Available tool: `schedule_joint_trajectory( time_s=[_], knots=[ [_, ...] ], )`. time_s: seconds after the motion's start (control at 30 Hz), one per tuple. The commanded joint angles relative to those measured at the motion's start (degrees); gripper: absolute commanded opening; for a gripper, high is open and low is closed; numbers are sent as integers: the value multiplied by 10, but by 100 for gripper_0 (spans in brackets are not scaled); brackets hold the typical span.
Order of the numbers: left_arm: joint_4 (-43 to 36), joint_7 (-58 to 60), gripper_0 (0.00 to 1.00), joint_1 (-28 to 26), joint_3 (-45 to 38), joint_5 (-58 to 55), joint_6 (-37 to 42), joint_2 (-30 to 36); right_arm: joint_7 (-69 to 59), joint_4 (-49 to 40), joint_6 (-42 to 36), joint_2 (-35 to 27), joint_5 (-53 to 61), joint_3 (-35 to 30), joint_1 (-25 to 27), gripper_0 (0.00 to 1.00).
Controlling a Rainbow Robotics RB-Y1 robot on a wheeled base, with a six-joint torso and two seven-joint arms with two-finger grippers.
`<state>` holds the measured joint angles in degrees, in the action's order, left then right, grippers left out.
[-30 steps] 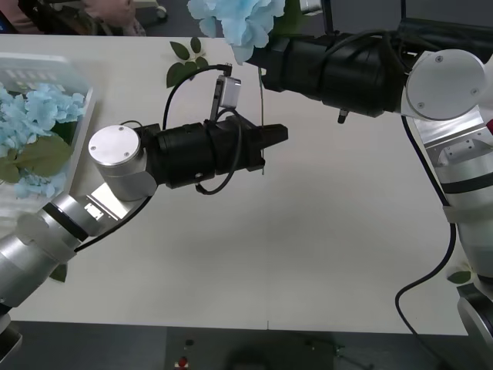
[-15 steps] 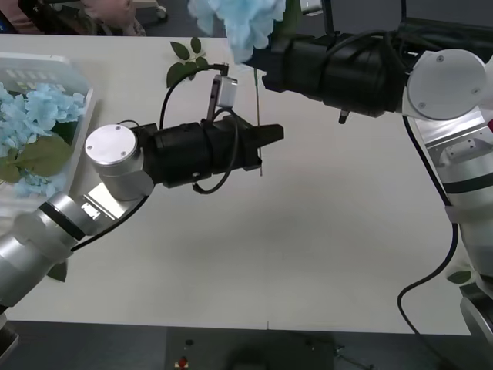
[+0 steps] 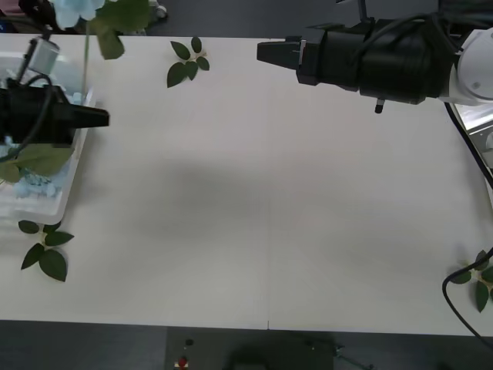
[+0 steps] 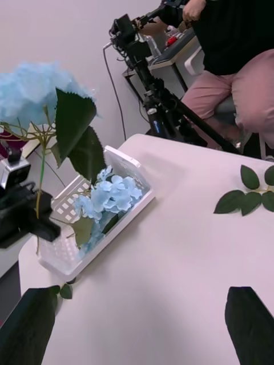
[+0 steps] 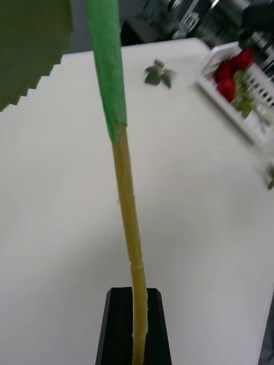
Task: Put the red flowers into the right box and the blue flowers into the left box
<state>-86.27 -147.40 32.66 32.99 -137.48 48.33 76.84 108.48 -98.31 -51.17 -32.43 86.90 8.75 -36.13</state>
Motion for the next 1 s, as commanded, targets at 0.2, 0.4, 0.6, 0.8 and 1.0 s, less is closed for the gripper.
schedule_joint_trajectory(
  time_s=[0.2, 0.4, 0.6, 0.8, 1.0],
  knots=[
    [189, 0, 0, -12, 0, 127, 112, 87, 215, -32, -44, -115, 140, 2, 69, 87],
    [294, 6, 0, -28, 0, 211, 113, 75, 312, -53, -45, -148, 194, 28, 115, 87],
    [369, 14, 1, -36, 0, 281, 102, 51, 385, -75, -45, -162, 206, 89, 117, 87],
    [403, 16, 64, -36, 1, 312, 99, 38, 384, -107, 0, -140, 199, 138, 115, 87],
    [402, 11, 100, -33, 0, 281, 102, 41, 385, -119, 33, -134, 185, 160, 112, 87]
  ],
)
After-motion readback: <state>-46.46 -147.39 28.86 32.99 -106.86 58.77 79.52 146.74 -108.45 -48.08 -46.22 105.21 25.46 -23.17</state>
